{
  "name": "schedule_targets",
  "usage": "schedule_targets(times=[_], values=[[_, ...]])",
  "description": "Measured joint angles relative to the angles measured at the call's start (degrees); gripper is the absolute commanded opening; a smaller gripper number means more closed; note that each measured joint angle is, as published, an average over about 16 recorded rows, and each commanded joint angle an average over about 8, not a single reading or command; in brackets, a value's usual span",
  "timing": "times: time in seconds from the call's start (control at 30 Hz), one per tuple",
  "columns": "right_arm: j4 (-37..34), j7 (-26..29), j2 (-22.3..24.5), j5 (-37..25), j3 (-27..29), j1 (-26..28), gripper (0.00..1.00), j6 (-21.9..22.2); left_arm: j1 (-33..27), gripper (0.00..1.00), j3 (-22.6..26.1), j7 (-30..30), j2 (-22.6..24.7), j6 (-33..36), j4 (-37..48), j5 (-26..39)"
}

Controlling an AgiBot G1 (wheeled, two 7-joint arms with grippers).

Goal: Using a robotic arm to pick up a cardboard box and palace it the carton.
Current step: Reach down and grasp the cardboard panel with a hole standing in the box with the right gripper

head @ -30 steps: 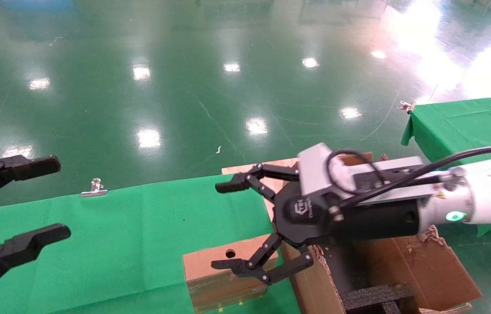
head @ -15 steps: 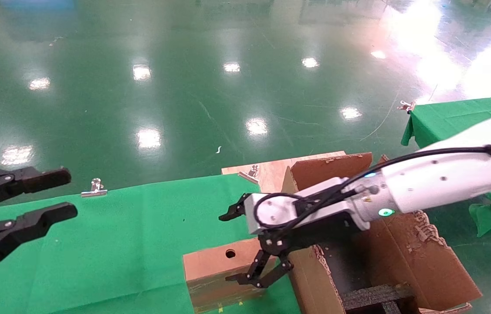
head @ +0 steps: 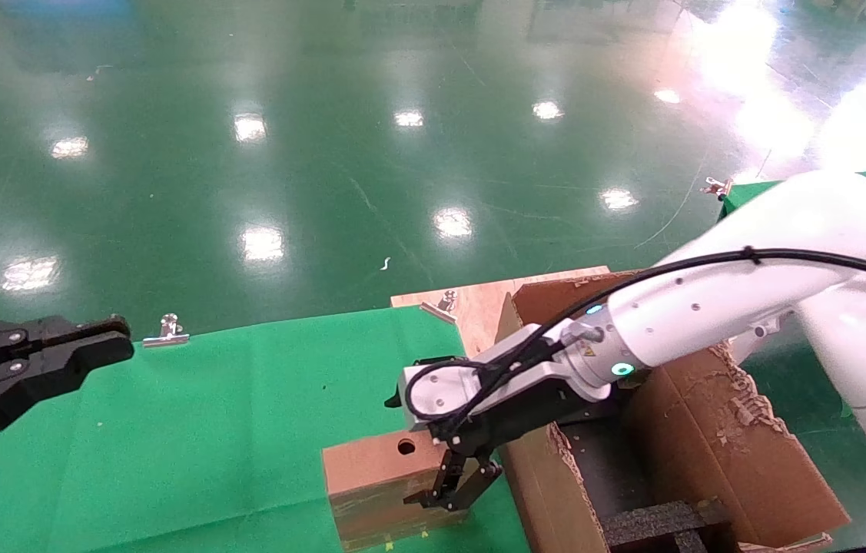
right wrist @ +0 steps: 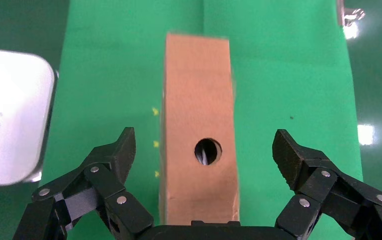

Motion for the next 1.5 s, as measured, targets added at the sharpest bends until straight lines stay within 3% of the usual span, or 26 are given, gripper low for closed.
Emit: schedule_targets(times=[0.2,0.27,0.33,0.47,0.53,0.6,1.5], values=[[0.24,0.84,-1.54,-3.53,-2.24,1.53,1.00,-0.34,0.00,0.03,0.00,0.00,0.00,0.00,0.00,0.00],[0.35,1.08,-1.91,-4.40,-2.88,1.94,0.99,-0.46,0.00,0.27,0.00,0.00,0.00,0.00,0.00,0.00],[0.46,1.29,-2.19,-5.06,-3.42,2.26,0.84,-0.61,0.00,0.52,0.00,0.00,0.00,0.00,0.01,0.00],[0.59,1.63,-2.54,-5.84,-4.20,2.66,0.34,-0.89,0.01,0.99,0.00,0.00,-0.01,-0.01,0.01,0.00],[0.61,1.73,-2.63,-6.05,-4.45,2.79,0.11,-0.98,0.01,1.00,0.00,0.00,-0.01,-0.01,0.01,-0.01],[0.62,1.80,-2.67,-6.17,-4.60,2.87,0.00,-1.04,0.01,1.00,0.00,0.00,-0.01,-0.02,0.02,-0.01],[0.67,1.74,-2.52,-5.84,-4.25,2.67,0.00,-0.92,0.01,1.00,0.00,0.00,-0.01,-0.02,0.02,-0.01]])
